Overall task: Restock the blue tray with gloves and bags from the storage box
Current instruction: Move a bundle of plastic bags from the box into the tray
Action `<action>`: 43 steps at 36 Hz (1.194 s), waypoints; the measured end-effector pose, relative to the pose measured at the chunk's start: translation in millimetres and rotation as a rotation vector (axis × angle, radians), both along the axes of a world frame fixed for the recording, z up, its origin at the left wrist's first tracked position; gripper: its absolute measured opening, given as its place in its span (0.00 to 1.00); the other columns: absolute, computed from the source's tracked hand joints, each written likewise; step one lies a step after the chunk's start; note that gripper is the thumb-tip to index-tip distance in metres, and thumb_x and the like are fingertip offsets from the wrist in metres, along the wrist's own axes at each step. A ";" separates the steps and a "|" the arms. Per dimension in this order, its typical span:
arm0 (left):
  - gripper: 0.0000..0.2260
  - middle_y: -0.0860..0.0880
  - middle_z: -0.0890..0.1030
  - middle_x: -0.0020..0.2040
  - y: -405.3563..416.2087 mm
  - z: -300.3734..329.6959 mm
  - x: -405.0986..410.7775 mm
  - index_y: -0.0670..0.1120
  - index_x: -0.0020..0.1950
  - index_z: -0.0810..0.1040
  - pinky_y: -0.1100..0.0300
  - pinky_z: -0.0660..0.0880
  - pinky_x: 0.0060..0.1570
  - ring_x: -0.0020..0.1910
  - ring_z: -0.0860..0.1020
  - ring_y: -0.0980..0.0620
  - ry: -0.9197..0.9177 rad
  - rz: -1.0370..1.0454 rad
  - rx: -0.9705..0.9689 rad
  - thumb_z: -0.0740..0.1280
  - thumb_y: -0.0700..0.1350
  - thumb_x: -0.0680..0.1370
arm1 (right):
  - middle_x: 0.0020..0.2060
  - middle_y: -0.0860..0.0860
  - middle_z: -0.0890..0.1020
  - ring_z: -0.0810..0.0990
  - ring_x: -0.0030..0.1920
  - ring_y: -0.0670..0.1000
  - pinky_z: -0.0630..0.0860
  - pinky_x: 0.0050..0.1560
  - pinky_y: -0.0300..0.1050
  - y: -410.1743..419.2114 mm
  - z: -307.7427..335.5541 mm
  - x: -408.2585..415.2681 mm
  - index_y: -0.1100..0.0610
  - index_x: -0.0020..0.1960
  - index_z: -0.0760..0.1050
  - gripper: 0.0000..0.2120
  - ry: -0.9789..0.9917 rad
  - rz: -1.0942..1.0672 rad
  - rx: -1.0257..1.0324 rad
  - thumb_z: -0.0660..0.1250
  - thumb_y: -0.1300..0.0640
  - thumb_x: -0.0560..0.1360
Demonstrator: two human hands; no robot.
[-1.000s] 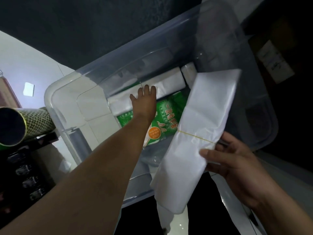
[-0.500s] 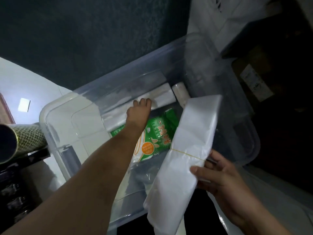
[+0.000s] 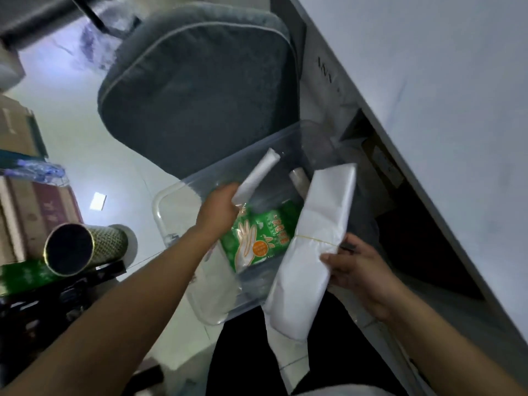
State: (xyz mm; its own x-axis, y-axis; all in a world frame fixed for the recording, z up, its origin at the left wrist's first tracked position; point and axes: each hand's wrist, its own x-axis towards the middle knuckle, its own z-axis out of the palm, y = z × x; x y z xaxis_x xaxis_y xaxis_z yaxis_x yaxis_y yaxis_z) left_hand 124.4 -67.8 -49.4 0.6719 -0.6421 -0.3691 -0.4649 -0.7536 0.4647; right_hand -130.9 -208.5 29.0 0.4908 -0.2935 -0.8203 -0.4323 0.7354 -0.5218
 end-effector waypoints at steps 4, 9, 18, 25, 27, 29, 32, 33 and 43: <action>0.19 0.47 0.80 0.53 18.5 56.5 -6.0 0.45 0.61 0.77 0.57 0.72 0.44 0.48 0.77 0.48 0.168 0.160 -0.156 0.70 0.36 0.70 | 0.46 0.61 0.84 0.84 0.39 0.59 0.82 0.33 0.52 -5.1 29.9 0.7 0.64 0.55 0.76 0.13 -0.043 0.061 -0.043 0.68 0.71 0.71; 0.22 0.54 0.81 0.50 44.4 105.5 -15.4 0.54 0.60 0.76 0.50 0.82 0.45 0.49 0.80 0.52 0.443 0.424 -0.380 0.71 0.34 0.70 | 0.50 0.60 0.85 0.83 0.46 0.60 0.78 0.54 0.63 -4.6 62.8 7.2 0.62 0.55 0.78 0.13 -0.082 0.117 -0.174 0.69 0.70 0.71; 0.23 0.40 0.80 0.59 70.1 161.1 -30.6 0.46 0.65 0.75 0.44 0.82 0.46 0.53 0.82 0.42 0.945 0.471 -0.666 0.69 0.29 0.73 | 0.54 0.59 0.84 0.85 0.49 0.56 0.81 0.41 0.47 28.5 140.2 24.2 0.62 0.60 0.78 0.21 -0.315 0.116 -0.223 0.73 0.63 0.68; 0.23 0.45 0.82 0.58 82.0 195.0 -42.5 0.43 0.67 0.74 0.51 0.80 0.41 0.52 0.81 0.46 1.261 0.165 -0.763 0.70 0.31 0.73 | 0.50 0.60 0.85 0.84 0.46 0.56 0.83 0.47 0.51 67.2 184.5 33.3 0.64 0.56 0.80 0.20 -0.159 0.168 -0.385 0.73 0.63 0.65; 0.24 0.46 0.82 0.58 85.4 193.7 -51.3 0.44 0.67 0.74 0.51 0.81 0.40 0.52 0.81 0.47 1.313 0.152 -0.760 0.70 0.32 0.72 | 0.52 0.62 0.84 0.82 0.48 0.59 0.78 0.54 0.56 80.1 182.5 22.1 0.64 0.56 0.80 0.18 -0.079 0.120 -0.409 0.73 0.63 0.66; 0.25 0.46 0.82 0.58 87.2 189.2 -63.1 0.44 0.67 0.75 0.52 0.81 0.40 0.52 0.81 0.48 1.376 0.147 -0.735 0.72 0.34 0.71 | 0.50 0.59 0.85 0.83 0.46 0.56 0.78 0.47 0.50 91.8 179.7 4.8 0.61 0.54 0.82 0.13 -0.046 0.068 -0.421 0.73 0.64 0.69; 0.24 0.45 0.82 0.60 86.2 184.4 -82.6 0.47 0.66 0.76 0.53 0.81 0.41 0.53 0.81 0.46 1.442 0.094 -0.660 0.72 0.36 0.71 | 0.49 0.56 0.86 0.86 0.44 0.52 0.80 0.39 0.43 109.0 178.4 -25.7 0.58 0.52 0.84 0.10 -0.020 -0.030 -0.406 0.72 0.65 0.71; 0.23 0.45 0.82 0.61 84.6 184.0 -89.3 0.47 0.67 0.76 0.52 0.81 0.42 0.55 0.81 0.45 1.458 0.066 -0.634 0.72 0.37 0.72 | 0.49 0.56 0.86 0.86 0.45 0.53 0.81 0.39 0.45 114.1 178.8 -36.1 0.58 0.52 0.84 0.09 -0.003 -0.063 -0.404 0.72 0.65 0.72; 0.27 0.44 0.82 0.61 30.1 217.2 -165.2 0.52 0.65 0.77 0.50 0.82 0.44 0.57 0.82 0.41 1.397 -0.278 -0.491 0.77 0.40 0.68 | 0.56 0.64 0.82 0.79 0.49 0.58 0.74 0.54 0.61 123.6 197.5 -129.4 0.60 0.55 0.83 0.13 0.047 -0.366 -0.465 0.75 0.60 0.70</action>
